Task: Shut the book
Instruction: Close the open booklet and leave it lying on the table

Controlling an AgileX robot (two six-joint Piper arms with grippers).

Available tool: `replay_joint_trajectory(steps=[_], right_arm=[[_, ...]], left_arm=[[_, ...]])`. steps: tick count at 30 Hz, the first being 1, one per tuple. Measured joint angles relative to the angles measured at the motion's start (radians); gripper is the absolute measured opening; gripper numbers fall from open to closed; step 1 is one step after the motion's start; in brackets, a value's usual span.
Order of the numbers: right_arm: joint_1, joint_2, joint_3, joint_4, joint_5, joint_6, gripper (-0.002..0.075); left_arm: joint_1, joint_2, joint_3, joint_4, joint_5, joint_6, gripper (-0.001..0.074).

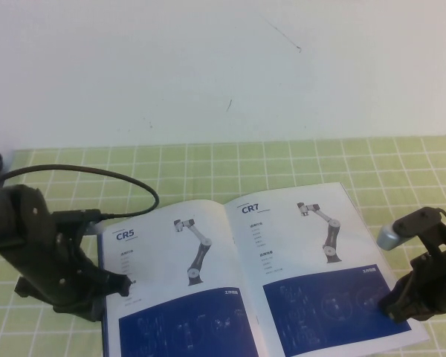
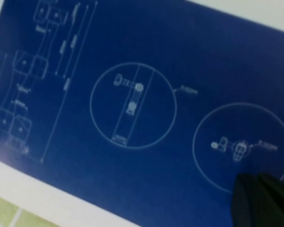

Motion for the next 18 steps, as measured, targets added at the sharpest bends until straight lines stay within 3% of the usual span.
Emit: replay_joint_trajectory(steps=[12,18], right_arm=[[0.000,0.004,-0.008,-0.041,0.009,0.052,-0.0003],[0.000,0.004,-0.008,-0.042,0.011,0.054,-0.0003]], left_arm=[[-0.142,0.073,-0.098,0.114,0.064,-0.096,-0.0004],[-0.246,0.095,-0.146,-0.084,-0.033,-0.051,-0.0004]])
